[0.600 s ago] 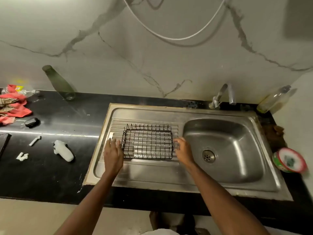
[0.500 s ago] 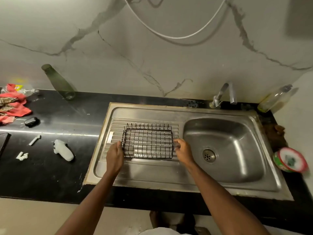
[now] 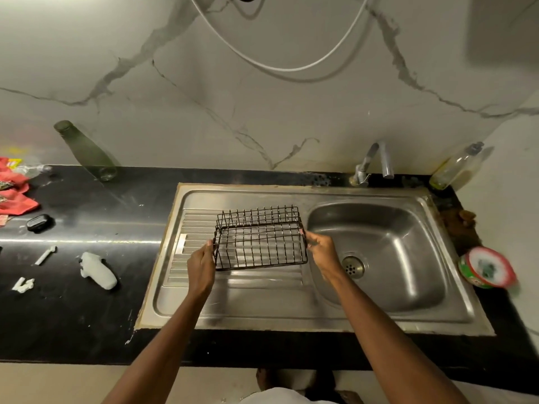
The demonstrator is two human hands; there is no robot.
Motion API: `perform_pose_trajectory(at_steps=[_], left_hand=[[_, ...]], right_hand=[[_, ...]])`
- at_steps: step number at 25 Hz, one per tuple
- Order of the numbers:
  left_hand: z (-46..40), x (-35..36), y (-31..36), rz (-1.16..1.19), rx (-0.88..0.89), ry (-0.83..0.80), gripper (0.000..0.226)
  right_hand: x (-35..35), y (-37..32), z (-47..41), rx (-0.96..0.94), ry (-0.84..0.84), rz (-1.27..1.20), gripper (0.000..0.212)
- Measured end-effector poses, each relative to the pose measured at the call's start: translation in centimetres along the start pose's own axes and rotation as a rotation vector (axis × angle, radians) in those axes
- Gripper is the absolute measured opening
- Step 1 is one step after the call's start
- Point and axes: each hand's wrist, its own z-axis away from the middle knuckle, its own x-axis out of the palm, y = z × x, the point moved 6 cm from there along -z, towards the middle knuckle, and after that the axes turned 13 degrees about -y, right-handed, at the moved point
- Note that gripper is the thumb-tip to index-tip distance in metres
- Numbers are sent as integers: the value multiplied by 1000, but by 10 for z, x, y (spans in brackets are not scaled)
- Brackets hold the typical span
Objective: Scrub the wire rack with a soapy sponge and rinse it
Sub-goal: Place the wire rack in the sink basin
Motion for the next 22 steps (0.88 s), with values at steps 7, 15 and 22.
perform_pose_trajectory(at_steps=[7,15,22], left_hand=[[-7,56,61,228,88,-159,39],[-14,166,115,206,107,-422,42],[-26,267,133,83,97,-547,50]], right_hand=[[-70,-15,17,-80,50,-82,44],[-192,34,50,23,57,-193,53],[-287,73,44,35,-31,-282,28]])
